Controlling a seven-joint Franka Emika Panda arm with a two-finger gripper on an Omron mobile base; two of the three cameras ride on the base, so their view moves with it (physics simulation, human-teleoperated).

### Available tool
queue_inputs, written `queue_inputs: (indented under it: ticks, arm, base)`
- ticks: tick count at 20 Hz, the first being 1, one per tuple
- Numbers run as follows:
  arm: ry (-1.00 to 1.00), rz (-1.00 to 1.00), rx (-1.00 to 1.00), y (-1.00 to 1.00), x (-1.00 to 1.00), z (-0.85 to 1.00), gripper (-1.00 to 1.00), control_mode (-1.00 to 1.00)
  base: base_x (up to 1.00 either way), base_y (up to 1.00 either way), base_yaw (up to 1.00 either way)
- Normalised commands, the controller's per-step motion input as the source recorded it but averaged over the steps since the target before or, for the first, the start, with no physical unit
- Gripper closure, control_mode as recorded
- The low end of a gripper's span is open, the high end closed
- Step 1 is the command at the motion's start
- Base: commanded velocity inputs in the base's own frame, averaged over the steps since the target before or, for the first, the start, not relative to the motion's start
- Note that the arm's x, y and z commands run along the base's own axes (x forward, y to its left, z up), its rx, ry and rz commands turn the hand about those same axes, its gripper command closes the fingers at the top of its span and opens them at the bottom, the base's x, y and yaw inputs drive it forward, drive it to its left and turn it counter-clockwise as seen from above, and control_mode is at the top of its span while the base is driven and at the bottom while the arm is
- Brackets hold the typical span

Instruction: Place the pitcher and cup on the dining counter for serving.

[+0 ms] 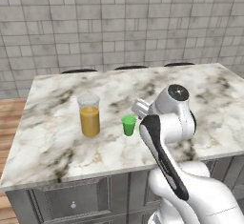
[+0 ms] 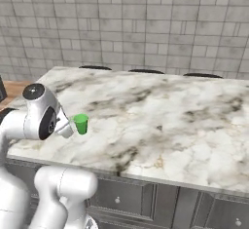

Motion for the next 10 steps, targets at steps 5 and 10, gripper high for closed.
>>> queue_inputs:
  ticks: [5, 10]
  arm:
    - [-0.21, 0.08, -0.11, 0.0, -1.0, -0.09, -1.0, -1.0]
    - [-0.23, 0.08, -0.02, 0.0, -0.94, 0.02, -1.0, -1.0]
  base:
    - [0.0, 0.0, 0.0]
    - [0.0, 0.0, 0.0]
